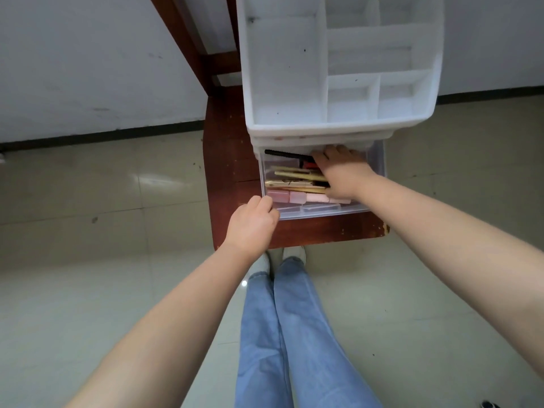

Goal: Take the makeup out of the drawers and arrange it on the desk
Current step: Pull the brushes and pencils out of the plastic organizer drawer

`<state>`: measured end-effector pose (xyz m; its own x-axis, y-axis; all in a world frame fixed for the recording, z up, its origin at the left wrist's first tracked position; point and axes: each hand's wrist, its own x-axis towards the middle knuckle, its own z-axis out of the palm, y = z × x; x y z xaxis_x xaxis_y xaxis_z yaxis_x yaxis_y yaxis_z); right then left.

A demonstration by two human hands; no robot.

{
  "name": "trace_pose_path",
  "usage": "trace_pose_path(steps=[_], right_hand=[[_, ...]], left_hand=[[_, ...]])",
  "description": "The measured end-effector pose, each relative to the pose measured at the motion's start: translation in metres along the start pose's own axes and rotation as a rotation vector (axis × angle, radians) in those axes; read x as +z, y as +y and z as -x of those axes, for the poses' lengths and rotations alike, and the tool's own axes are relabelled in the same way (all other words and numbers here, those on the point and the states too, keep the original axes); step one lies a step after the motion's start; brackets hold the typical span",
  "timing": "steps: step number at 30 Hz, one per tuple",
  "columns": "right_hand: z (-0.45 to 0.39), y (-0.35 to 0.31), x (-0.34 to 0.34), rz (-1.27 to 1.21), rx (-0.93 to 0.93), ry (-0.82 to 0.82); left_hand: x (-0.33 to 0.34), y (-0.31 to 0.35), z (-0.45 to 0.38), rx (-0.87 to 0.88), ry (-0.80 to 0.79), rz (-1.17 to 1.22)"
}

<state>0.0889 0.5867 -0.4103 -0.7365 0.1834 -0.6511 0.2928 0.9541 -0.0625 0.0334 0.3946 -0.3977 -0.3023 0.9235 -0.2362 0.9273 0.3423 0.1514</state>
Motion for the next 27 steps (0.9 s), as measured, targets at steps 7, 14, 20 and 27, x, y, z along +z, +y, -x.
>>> trace_pose_path(steps=[7, 14, 20, 27], right_hand=[[-0.002, -0.004, 0.003, -0.114, 0.041, 0.009], [0.002, 0.002, 0.005, -0.195, 0.06, -0.031], [0.026, 0.001, -0.016, -0.142, 0.043, 0.008], [0.093, -0.003, 0.018, -0.098, -0.026, -0.012]], left_hand=[[-0.002, -0.001, -0.002, -0.001, 0.012, 0.013], [-0.007, 0.001, -0.001, -0.021, -0.017, 0.012], [-0.009, 0.002, -0.002, -0.017, -0.04, -0.008], [-0.014, 0.003, -0.004, -0.048, -0.236, 0.054]])
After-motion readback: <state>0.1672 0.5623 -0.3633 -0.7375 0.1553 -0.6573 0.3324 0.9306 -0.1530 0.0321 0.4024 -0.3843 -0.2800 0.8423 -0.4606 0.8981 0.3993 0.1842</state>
